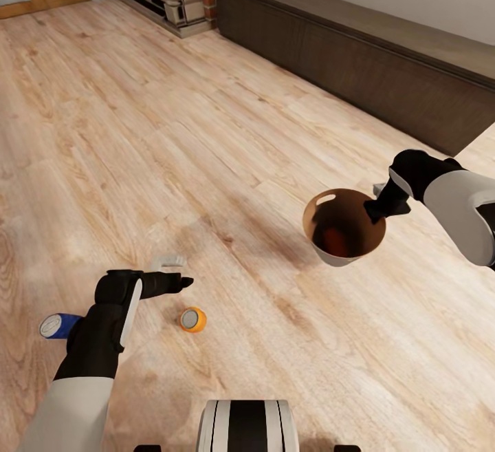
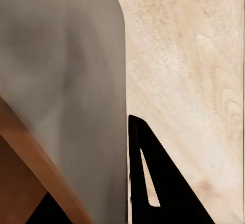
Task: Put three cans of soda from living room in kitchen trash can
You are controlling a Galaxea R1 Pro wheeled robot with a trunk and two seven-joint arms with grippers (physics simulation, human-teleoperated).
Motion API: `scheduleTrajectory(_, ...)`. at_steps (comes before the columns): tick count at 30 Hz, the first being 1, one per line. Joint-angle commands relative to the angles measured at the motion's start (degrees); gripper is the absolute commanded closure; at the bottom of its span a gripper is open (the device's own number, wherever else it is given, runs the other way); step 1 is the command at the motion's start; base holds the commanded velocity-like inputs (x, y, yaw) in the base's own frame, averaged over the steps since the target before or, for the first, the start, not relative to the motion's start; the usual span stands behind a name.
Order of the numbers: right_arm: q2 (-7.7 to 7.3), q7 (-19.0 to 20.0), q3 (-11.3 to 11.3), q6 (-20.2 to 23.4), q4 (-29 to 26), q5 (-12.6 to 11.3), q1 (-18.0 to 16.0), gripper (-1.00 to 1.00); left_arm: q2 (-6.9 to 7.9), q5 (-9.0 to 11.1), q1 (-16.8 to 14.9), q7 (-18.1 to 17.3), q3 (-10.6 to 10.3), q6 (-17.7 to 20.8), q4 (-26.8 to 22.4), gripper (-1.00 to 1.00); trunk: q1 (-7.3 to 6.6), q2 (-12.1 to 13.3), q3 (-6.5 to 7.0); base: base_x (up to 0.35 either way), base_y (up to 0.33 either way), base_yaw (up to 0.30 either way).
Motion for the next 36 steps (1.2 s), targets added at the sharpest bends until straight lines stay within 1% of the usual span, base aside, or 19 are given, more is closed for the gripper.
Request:
scheduleTrajectory(1, 0.00, 0.3, -0.1, 0.1, 0.0, -0.5, -0.2, 1.00, 0.00, 0.0, 0.0, 0.0, 0.0, 0.0, 0.0, -1.00, -0.01, 0.0, -0.06, 0.000, 0.000, 0.000)
scheduleTrajectory(9, -0.05, 0.3, 0.9, 0.1, 0.2, -0.5, -3.6, 1.00, -0.11, -0.1, 0.0, 0.0, -0.2, 0.0, 0.2, -1.00, -0.01, 0.0, -0.59, 0.000, 0.000, 0.000)
scheduleTrajectory(14, -0.08, 0.3, 1.7, 0.1, 0.1, -0.5, -4.5, 1.00, -0.24, -0.1, 0.0, 0.0, -1.0, 0.0, 0.3, -1.00, -0.01, 0.0, -0.86, 0.000, 0.000, 0.000)
scheduleTrajectory(19, -0.15, 0.5, 1.4, 0.1, 0.1, -0.6, -5.3, 1.00, -0.26, -0.2, 0.0, 0.0, -1.3, 0.0, 0.5, -1.00, -0.01, 0.0, -0.92, 0.000, 0.000, 0.000)
scheduleTrajectory(22, -0.19, 1.6, 1.3, 0.1, 0.1, -0.6, -6.0, 1.00, -0.27, -0.2, 0.0, 0.0, -1.3, 0.0, 0.5, -1.00, -0.01, 0.0, -0.92, 0.000, 0.000, 0.000)
scheduleTrajectory(24, -0.55, 3.8, 1.5, 0.1, 0.1, -0.6, -7.1, 1.00, -0.27, -0.3, 0.0, 0.1, -1.3, 0.0, 0.6, -1.00, -0.01, 0.0, -0.92, 0.000, 0.000, 0.000)
scheduleTrajectory(25, -0.81, 5.9, 1.7, 0.1, 0.2, -0.6, -7.7, 1.00, -0.27, -0.4, 0.0, 0.1, -1.4, 0.0, 0.6, -1.00, -0.01, 0.0, -0.92, 0.000, 0.000, 0.000)
scheduleTrajectory(28, -1.00, 7.6, 2.2, 0.1, 0.2, -0.6, -8.2, 1.00, -0.28, -0.6, 0.0, 0.1, -2.1, 0.0, 0.7, -1.00, -0.01, 0.0, -0.92, 0.000, 0.000, 0.000)
scheduleTrajectory(30, -1.08, 8.4, 2.6, 0.1, 0.1, -0.6, -8.4, 1.00, -0.27, -0.7, 0.0, 0.1, -3.0, 0.0, 0.8, -1.00, 0.04, 0.0, -1.37, 0.000, 0.000, 0.000)
scheduleTrajectory(36, -1.21, 8.9, 2.9, 0.1, 0.1, -0.6, -8.6, 1.00, -0.29, -0.9, -0.1, 0.5, -3.6, 0.0, 1.1, -1.00, 0.20, -0.1, -2.87, 0.000, 0.000, 0.000)
